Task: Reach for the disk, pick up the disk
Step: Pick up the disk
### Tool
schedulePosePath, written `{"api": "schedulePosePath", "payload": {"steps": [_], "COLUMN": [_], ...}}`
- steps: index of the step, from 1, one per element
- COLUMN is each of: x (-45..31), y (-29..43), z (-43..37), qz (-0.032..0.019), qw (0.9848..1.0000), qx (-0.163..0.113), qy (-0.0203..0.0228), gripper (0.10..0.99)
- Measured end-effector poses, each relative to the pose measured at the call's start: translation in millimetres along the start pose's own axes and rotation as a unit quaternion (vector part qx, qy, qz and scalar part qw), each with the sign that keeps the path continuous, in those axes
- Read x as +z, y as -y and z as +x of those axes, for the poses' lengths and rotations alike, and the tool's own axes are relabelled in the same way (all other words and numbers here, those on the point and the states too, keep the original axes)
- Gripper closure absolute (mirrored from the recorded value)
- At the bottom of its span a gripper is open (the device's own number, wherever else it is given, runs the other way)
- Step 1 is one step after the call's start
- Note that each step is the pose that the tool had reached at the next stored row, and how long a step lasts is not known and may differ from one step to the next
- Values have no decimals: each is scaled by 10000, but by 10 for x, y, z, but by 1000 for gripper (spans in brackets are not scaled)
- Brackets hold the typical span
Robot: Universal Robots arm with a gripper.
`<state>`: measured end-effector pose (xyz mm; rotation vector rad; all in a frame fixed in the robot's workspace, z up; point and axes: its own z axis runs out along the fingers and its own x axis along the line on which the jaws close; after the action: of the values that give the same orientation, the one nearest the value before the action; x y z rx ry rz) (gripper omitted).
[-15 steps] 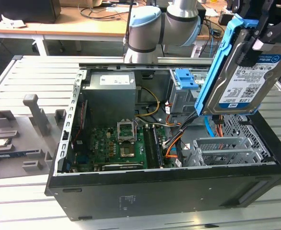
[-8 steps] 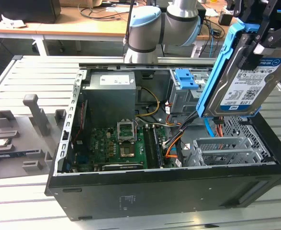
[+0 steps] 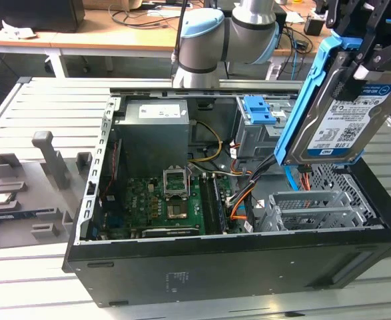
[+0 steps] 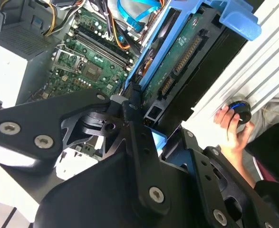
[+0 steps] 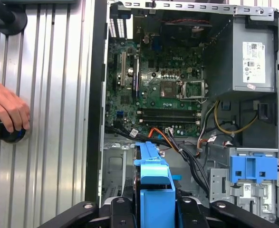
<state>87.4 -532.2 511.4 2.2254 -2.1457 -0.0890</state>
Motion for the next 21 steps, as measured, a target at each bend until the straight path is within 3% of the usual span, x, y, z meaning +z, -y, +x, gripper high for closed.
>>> {"api": "schedulePosePath", "payload": {"steps": [9,21], "x": [57,315], "y": [43,146], "z": [6,20], "qz": [-1,-11], "qw": [10000,10000], "qx": [0,0], "qy": [-1,1], "gripper": [722,722]}}
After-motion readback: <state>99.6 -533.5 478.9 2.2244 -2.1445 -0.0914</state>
